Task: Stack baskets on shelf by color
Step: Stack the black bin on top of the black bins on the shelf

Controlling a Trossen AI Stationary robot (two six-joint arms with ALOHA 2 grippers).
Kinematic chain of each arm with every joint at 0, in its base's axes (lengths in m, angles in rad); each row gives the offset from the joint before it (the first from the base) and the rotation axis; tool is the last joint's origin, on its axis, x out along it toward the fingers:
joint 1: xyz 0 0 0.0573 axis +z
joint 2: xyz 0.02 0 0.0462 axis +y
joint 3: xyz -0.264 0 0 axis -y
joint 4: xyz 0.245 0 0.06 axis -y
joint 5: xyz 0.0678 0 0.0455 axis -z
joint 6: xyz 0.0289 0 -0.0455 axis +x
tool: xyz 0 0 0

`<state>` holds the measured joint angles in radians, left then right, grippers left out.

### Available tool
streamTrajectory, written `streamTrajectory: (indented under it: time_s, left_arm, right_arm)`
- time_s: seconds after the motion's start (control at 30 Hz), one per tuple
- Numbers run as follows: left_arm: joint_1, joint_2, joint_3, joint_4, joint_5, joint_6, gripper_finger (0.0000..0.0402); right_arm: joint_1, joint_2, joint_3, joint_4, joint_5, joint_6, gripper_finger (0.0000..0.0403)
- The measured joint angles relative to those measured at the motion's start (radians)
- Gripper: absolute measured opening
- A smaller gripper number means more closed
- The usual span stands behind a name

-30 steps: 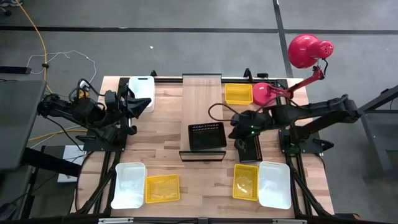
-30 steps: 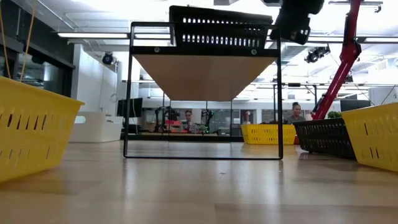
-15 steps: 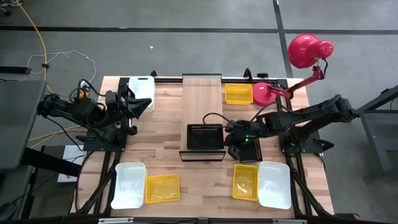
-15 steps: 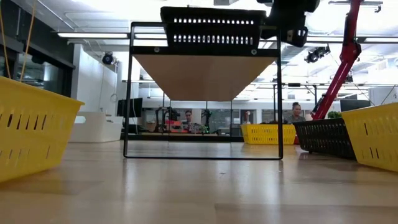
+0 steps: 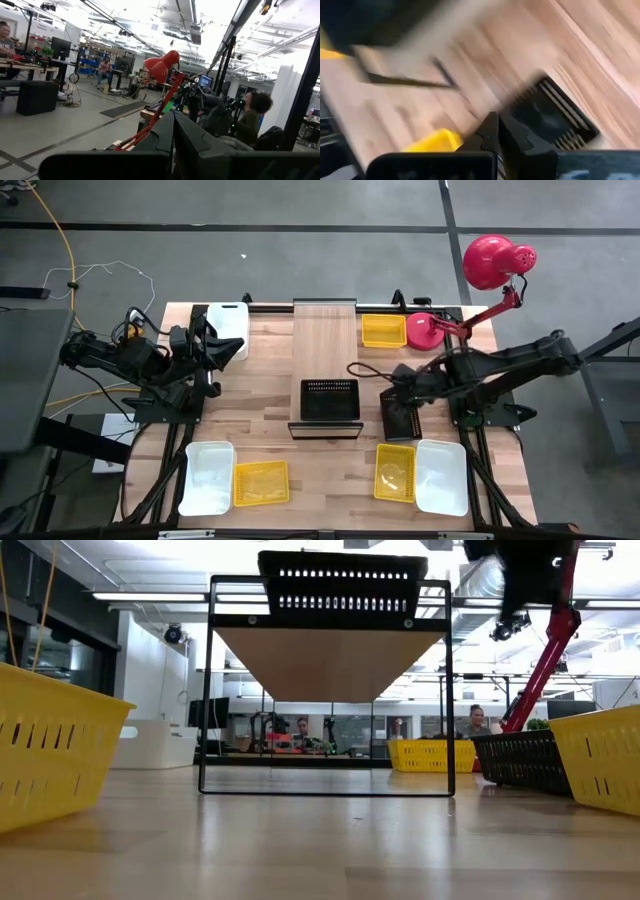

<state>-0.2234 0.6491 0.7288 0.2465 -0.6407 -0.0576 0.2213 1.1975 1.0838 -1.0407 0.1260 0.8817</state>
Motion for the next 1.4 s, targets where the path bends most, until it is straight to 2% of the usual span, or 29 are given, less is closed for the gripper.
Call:
streamTrajectory:
  time_s: [0.13, 0.33, 0.47, 0.57, 0.77, 0.83, 0.93, 1.07, 1.23, 1.4]
  left_arm:
    - [0.0, 0.0, 0.0, -0.003, 0.0, -0.002, 0.0]
    - [0.0, 0.0, 0.0, -0.004, 0.0, 0.001, 0.0]
    - [0.0, 0.0, 0.0, -0.033, 0.001, -0.002, 0.0]
    - [0.0, 0.0, 0.0, -0.069, 0.038, -0.04, 0.0]
    - [0.0, 0.0, 0.0, -0.091, 0.231, -0.315, 0.0]
    - [0.0, -0.002, 0.0, -0.111, 0.266, -0.341, 0.0]
    - [0.0, 0.0, 0.0, -0.176, 0.247, -0.295, 0.0]
    - [0.001, 0.043, 0.0, -0.202, 0.158, -0.269, 0.0]
    - [0.001, 0.119, 0.0, -0.162, 0.128, -0.187, 0.0]
    - [0.012, 0.174, 0.0, -0.026, 0.101, -0.18, 0.0]
  right_arm:
    - [0.018, -0.037, -0.114, -0.036, -0.035, 0.15, 0.0029]
    - [0.01, -0.14, -0.355, -0.014, -0.057, 0.413, 0.0136]
    - [-0.001, -0.2, -0.481, 0.086, -0.067, 0.49, 0.0204]
    - [-0.001, -0.226, -0.517, 0.129, -0.053, 0.512, 0.0231]
    - [0.01, -0.254, -0.481, 0.125, -0.11, 0.506, 0.0236]
    - [0.01, -0.256, -0.472, 0.118, -0.07, 0.508, 0.0231]
    - [-0.004, -0.255, -0.473, 0.112, 0.059, 0.572, 0.0221]
    - [-0.056, -0.255, -0.495, 0.103, 0.124, 0.606, 0.0207]
    - [-0.123, -0.255, -0.524, 0.113, 0.116, 0.55, 0.0192]
    - [-0.161, -0.254, -0.563, 0.161, -0.01, 0.51, 0.0184]
